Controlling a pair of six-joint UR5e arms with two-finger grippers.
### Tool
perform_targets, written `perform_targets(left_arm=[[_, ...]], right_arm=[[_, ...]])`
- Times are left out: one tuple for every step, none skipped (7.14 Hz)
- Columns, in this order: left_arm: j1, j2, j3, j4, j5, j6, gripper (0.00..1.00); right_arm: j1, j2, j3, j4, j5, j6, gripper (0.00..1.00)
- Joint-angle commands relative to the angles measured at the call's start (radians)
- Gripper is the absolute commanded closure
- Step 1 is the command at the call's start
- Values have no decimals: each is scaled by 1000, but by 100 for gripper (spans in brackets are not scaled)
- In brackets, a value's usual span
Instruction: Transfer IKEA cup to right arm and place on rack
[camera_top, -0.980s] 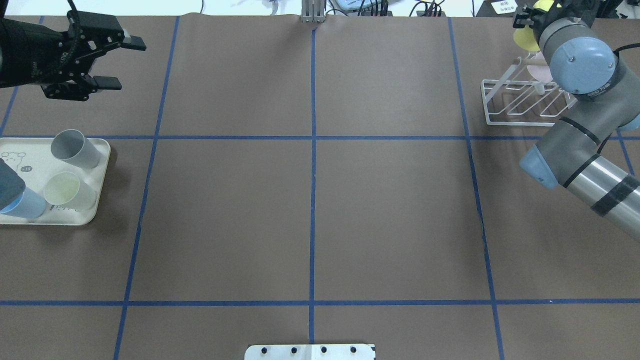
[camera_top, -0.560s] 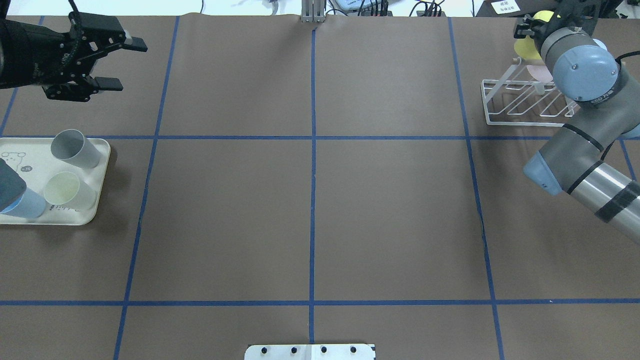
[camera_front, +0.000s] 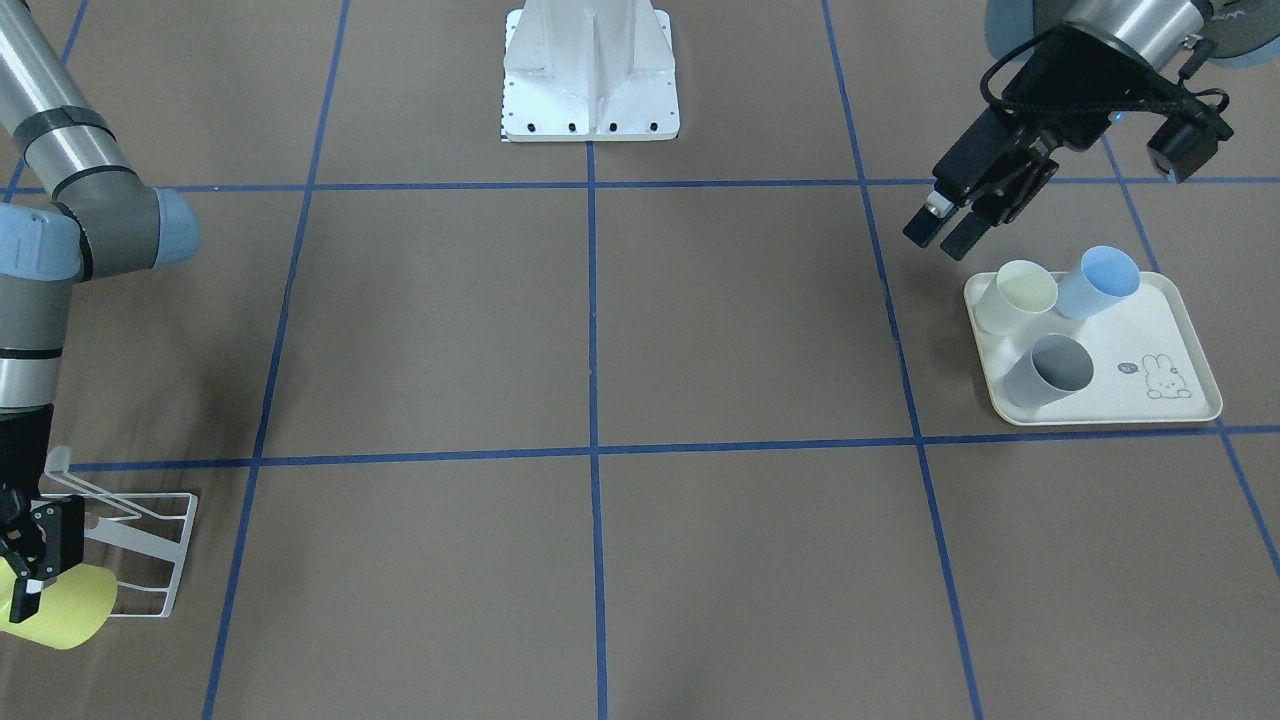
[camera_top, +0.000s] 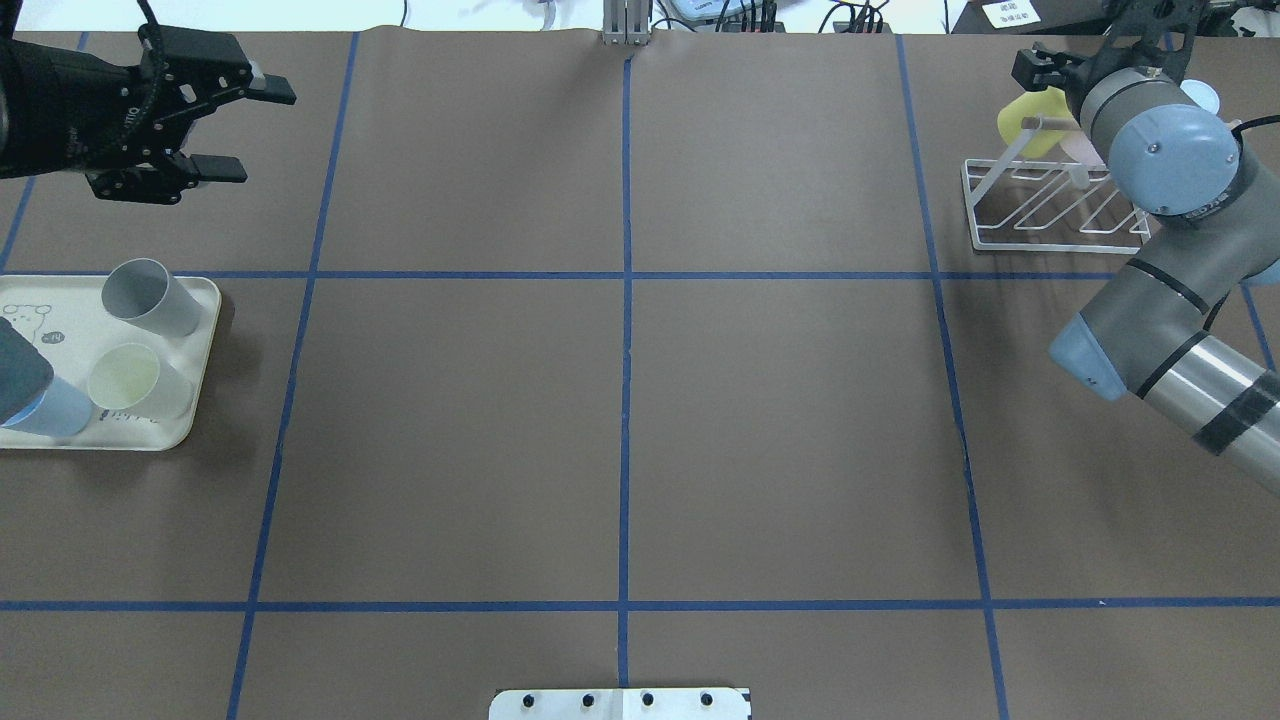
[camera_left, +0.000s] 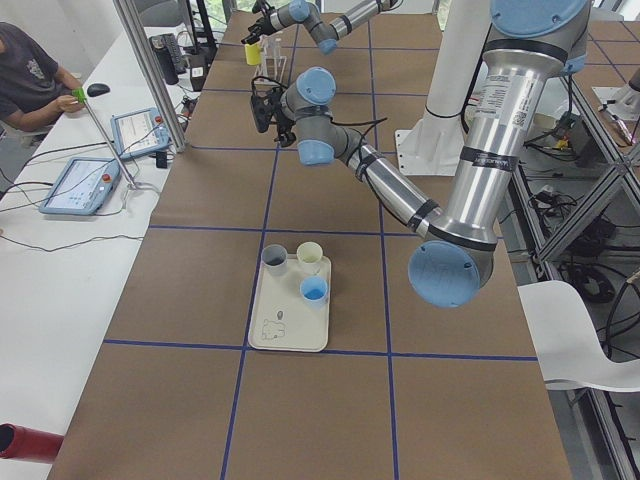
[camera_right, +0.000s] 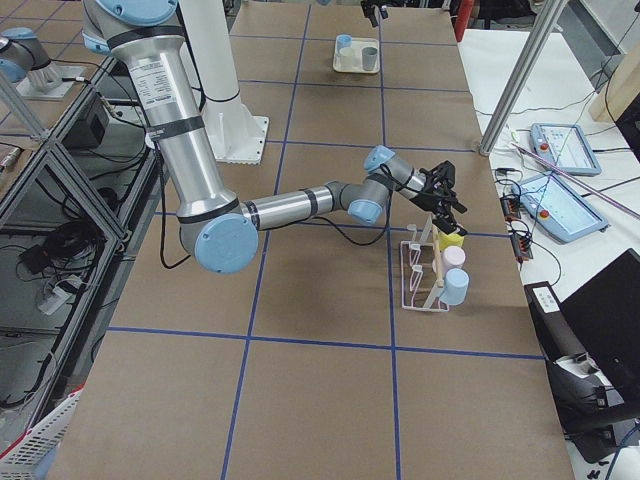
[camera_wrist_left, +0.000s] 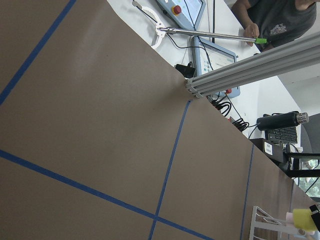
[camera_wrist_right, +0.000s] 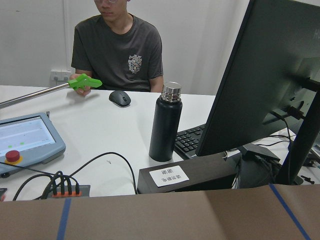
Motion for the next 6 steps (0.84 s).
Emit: perform_targets(left_arm=[[-1,0,1,2,-7,1,0],[-4,-2,3,3,-14,3,0],[-22,-3,7,5,-26,10,0],[-44,-3,7,40,-57,70,0],[-108,-5,4,125,-135,155,0],[-166,-3,7,196,-208,278,0]], right_arm=[[20,5,34,5,90,-20,0],[74,9,65,-8,191,-24,0],[136,11,113,-43,322,-41,0],[181,11,199,-125,436,-41,0],[183,8,317,-238,463,-41,0],[182,6,429,-356,482,-35,0]])
